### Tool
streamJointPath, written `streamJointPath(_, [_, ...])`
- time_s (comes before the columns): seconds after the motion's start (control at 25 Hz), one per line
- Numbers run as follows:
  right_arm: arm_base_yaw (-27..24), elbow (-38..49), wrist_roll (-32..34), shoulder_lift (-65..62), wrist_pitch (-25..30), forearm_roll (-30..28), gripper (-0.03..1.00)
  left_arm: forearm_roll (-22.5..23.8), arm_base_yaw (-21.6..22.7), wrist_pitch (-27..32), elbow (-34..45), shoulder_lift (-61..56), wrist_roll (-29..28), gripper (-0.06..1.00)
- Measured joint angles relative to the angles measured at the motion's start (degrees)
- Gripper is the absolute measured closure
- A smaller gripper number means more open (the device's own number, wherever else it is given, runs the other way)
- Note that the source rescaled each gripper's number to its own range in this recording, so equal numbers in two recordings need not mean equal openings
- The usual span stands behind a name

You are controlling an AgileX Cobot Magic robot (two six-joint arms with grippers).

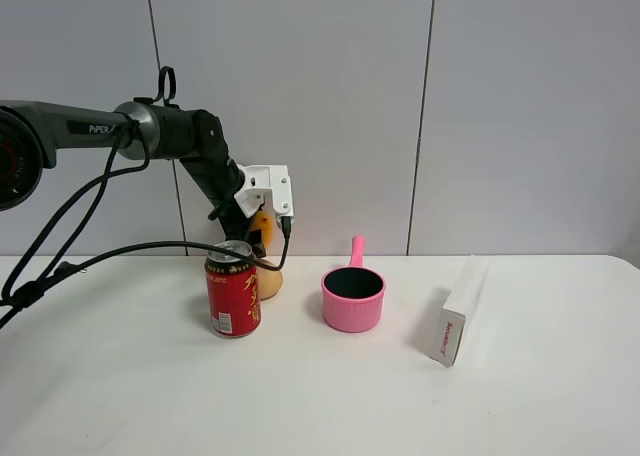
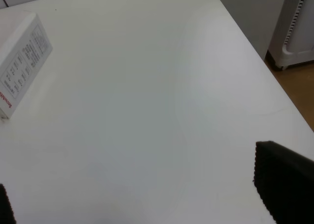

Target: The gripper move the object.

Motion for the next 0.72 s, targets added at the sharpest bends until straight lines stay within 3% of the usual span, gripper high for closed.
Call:
streamJointPath(0.52, [0.00, 0.00, 0.00, 0.00, 0.00, 0.00, -0.03, -0.01, -0.51, 6.32, 0.00, -7.69, -1.33, 0.85])
streamJointPath(0.6, [0.00, 0.00, 0.00, 0.00, 0.00, 0.00, -0.03, 0.11, -0.68, 8.18, 0.00, -10.03, -3.61, 0.84])
streamJointPath(0.72, [0.00, 0.00, 0.00, 0.00, 0.00, 0.00, -0.03, 1.22, -0.69, 11.01, 0.00, -15.21, -11.53, 0.84])
